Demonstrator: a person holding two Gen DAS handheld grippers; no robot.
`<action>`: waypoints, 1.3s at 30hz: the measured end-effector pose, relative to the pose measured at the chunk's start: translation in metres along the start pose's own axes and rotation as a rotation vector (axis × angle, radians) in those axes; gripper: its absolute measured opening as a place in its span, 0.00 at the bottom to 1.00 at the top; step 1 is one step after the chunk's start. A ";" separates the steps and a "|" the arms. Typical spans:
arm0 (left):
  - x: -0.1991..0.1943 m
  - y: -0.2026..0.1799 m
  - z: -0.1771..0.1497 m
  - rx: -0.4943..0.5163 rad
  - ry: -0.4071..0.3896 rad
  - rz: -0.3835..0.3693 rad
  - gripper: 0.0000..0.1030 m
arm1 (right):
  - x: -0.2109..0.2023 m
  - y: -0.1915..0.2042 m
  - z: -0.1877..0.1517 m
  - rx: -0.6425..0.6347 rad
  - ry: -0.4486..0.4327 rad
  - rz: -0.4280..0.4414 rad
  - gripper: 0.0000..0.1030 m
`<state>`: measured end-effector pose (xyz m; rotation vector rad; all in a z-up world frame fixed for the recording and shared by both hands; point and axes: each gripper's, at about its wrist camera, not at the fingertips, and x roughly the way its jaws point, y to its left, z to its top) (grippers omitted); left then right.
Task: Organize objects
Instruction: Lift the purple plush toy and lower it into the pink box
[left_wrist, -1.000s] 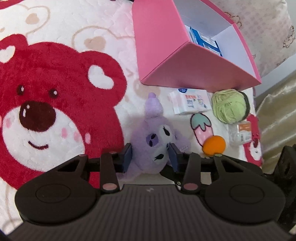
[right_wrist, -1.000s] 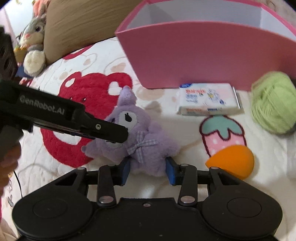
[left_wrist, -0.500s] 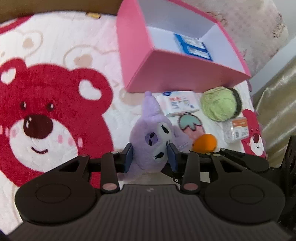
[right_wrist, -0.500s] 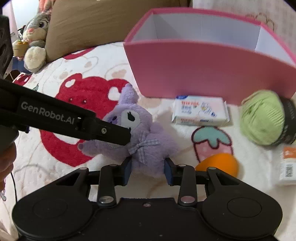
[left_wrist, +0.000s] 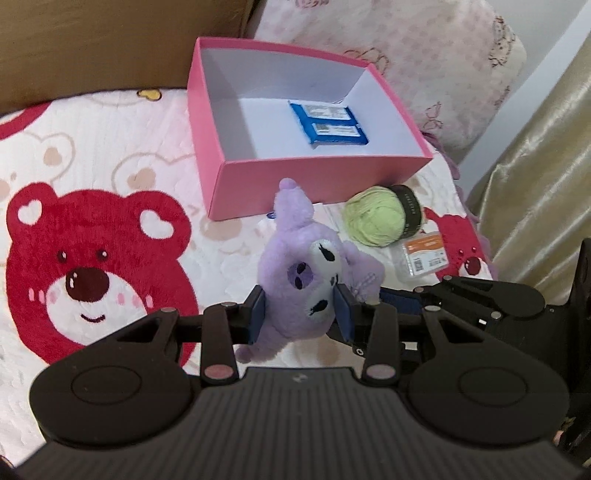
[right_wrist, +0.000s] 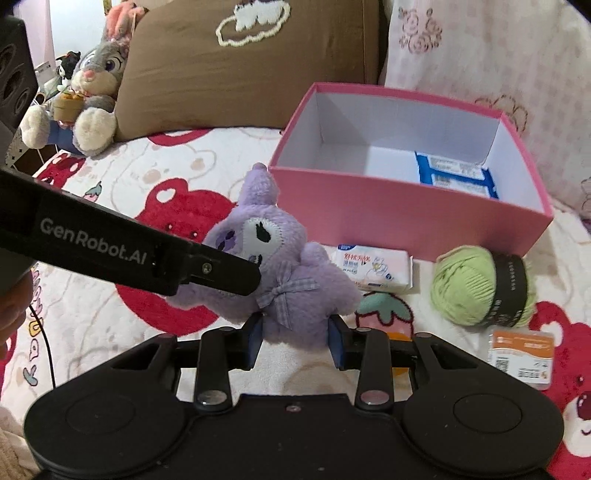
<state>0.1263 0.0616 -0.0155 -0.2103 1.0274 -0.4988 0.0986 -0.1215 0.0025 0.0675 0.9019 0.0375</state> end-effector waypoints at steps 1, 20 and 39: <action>-0.003 -0.002 0.000 0.005 -0.003 -0.001 0.37 | -0.003 0.000 0.000 -0.001 -0.003 -0.002 0.40; -0.062 -0.052 0.033 0.053 -0.096 0.005 0.37 | -0.068 -0.009 0.026 -0.089 -0.138 -0.021 0.40; -0.005 -0.082 0.139 -0.120 -0.091 -0.038 0.37 | -0.058 -0.101 0.124 -0.148 -0.041 -0.037 0.40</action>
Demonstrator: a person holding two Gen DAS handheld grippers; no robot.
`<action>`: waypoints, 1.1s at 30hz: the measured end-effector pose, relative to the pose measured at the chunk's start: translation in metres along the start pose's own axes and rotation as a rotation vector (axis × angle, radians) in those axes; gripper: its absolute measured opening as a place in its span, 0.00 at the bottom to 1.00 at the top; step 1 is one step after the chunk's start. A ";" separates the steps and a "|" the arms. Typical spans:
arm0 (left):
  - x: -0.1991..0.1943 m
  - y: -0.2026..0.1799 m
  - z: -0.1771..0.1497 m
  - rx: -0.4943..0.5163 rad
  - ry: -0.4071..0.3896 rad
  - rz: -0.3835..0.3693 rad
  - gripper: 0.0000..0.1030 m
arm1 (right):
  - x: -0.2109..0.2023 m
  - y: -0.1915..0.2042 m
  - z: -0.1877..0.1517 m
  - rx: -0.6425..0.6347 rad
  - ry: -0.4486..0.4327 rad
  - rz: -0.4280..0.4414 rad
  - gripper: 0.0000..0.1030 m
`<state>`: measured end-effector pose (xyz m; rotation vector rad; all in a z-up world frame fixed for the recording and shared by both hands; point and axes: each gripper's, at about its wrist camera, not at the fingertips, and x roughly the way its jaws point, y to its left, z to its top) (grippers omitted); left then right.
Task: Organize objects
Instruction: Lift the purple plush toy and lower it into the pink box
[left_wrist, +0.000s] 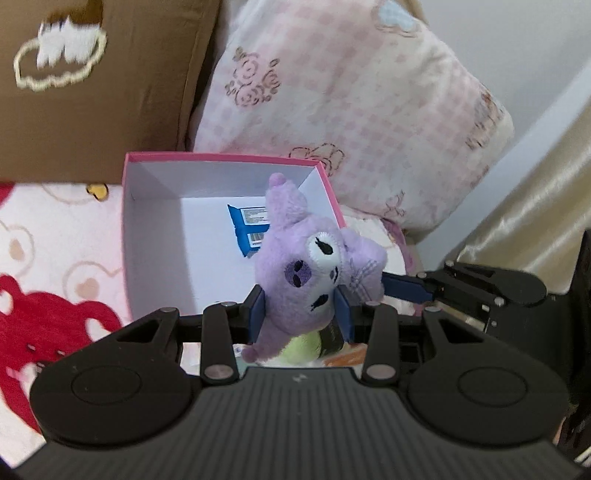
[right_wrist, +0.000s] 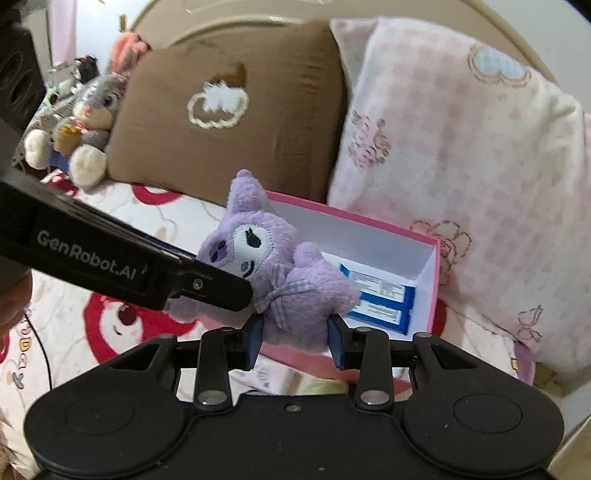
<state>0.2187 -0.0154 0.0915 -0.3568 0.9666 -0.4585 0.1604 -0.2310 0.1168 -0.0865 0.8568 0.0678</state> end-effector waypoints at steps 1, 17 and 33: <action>0.007 0.002 0.002 -0.020 0.004 -0.004 0.37 | 0.005 -0.003 0.003 -0.005 0.014 -0.009 0.40; 0.129 0.063 0.017 -0.288 0.109 -0.071 0.38 | 0.108 -0.043 0.012 -0.116 0.169 -0.046 0.40; 0.199 0.071 0.011 -0.341 0.177 -0.003 0.38 | 0.166 -0.067 -0.003 -0.053 0.305 -0.056 0.40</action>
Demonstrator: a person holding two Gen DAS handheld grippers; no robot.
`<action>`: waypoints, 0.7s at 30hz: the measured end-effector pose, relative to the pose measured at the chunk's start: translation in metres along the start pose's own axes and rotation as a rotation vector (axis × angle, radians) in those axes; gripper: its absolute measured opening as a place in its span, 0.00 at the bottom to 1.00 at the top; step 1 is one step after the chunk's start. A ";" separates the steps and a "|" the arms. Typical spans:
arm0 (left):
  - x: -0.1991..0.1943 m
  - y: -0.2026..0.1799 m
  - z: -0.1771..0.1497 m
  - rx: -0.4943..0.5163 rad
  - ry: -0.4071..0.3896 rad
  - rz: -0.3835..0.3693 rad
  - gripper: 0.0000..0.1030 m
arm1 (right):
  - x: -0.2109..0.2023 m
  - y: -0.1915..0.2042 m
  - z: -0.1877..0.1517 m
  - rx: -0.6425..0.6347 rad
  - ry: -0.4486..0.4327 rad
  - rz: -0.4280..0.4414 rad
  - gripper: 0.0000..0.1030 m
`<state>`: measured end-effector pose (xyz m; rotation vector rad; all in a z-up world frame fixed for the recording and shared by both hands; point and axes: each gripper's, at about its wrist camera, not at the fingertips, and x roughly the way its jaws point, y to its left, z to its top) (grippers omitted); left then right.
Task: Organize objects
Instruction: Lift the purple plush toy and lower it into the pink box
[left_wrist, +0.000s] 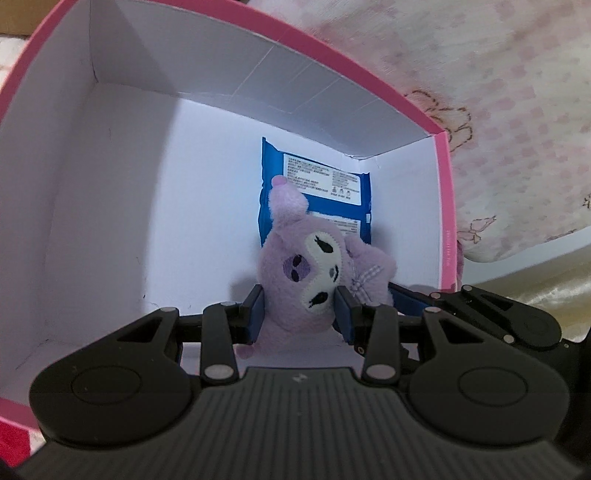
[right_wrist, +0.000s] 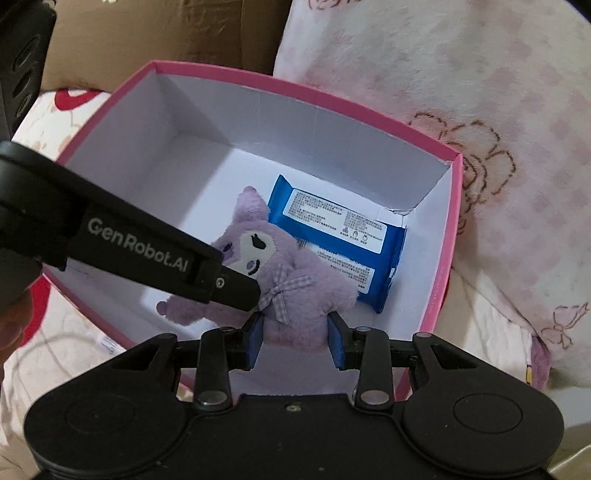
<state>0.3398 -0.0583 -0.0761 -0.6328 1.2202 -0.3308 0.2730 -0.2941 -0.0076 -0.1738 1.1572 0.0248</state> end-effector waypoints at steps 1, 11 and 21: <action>0.003 0.000 0.000 -0.002 0.003 0.002 0.38 | 0.002 -0.001 0.001 0.004 0.008 -0.002 0.40; 0.024 0.007 0.004 -0.095 0.001 -0.019 0.38 | 0.018 0.005 0.014 -0.048 0.074 -0.107 0.41; 0.041 0.004 -0.007 -0.118 0.031 -0.035 0.34 | -0.016 -0.014 -0.013 -0.009 -0.055 -0.081 0.42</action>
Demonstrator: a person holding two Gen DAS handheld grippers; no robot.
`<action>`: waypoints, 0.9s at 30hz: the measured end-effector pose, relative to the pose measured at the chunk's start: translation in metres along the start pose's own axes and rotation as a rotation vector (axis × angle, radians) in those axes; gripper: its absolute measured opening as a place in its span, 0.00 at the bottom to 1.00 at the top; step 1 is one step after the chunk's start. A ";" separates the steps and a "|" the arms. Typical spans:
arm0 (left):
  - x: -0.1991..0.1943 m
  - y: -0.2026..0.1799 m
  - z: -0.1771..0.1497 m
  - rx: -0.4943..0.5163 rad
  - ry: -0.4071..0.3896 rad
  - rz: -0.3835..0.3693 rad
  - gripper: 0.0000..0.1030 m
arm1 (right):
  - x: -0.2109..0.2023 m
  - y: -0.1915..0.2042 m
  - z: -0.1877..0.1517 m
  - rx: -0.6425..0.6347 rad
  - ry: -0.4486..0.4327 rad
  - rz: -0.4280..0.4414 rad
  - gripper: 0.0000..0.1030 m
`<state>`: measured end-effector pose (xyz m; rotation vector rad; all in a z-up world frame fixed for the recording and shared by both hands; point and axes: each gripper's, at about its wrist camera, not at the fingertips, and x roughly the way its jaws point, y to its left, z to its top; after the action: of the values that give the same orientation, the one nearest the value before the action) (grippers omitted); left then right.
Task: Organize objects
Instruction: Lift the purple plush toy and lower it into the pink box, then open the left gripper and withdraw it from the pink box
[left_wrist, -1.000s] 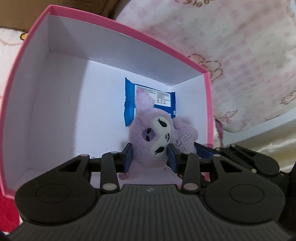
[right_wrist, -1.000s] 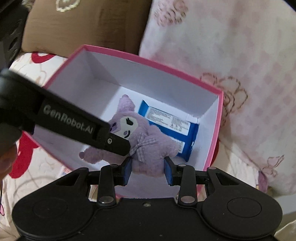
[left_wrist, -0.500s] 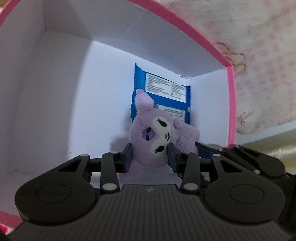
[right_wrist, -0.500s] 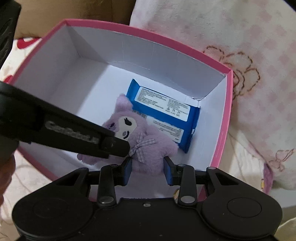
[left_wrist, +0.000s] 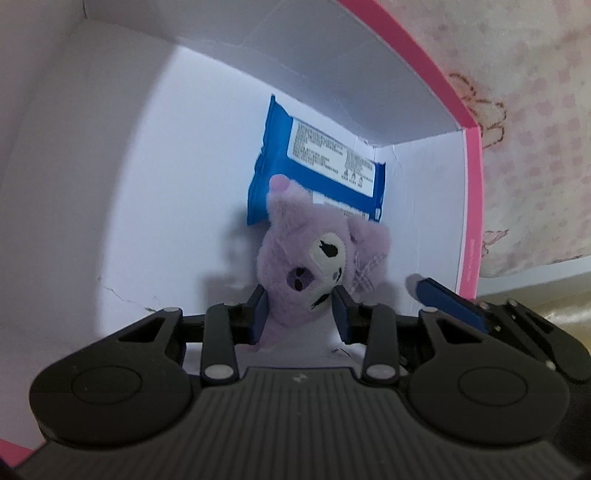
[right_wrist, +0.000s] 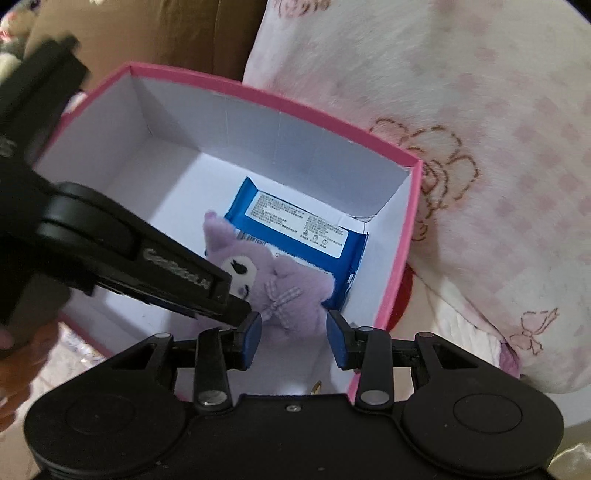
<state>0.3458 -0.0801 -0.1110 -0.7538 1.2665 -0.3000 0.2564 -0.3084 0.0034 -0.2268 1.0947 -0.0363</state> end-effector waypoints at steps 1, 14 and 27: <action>0.001 -0.002 -0.001 0.004 0.001 -0.001 0.32 | -0.003 -0.002 -0.003 0.005 -0.011 0.010 0.41; -0.034 -0.032 -0.018 0.188 -0.107 0.149 0.47 | -0.030 -0.007 -0.024 0.090 -0.145 0.109 0.42; -0.138 -0.053 -0.060 0.382 -0.192 0.255 0.63 | -0.104 0.014 -0.045 0.151 -0.264 0.186 0.53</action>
<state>0.2581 -0.0574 0.0202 -0.2829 1.0673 -0.2449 0.1675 -0.2874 0.0721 0.0067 0.8414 0.0753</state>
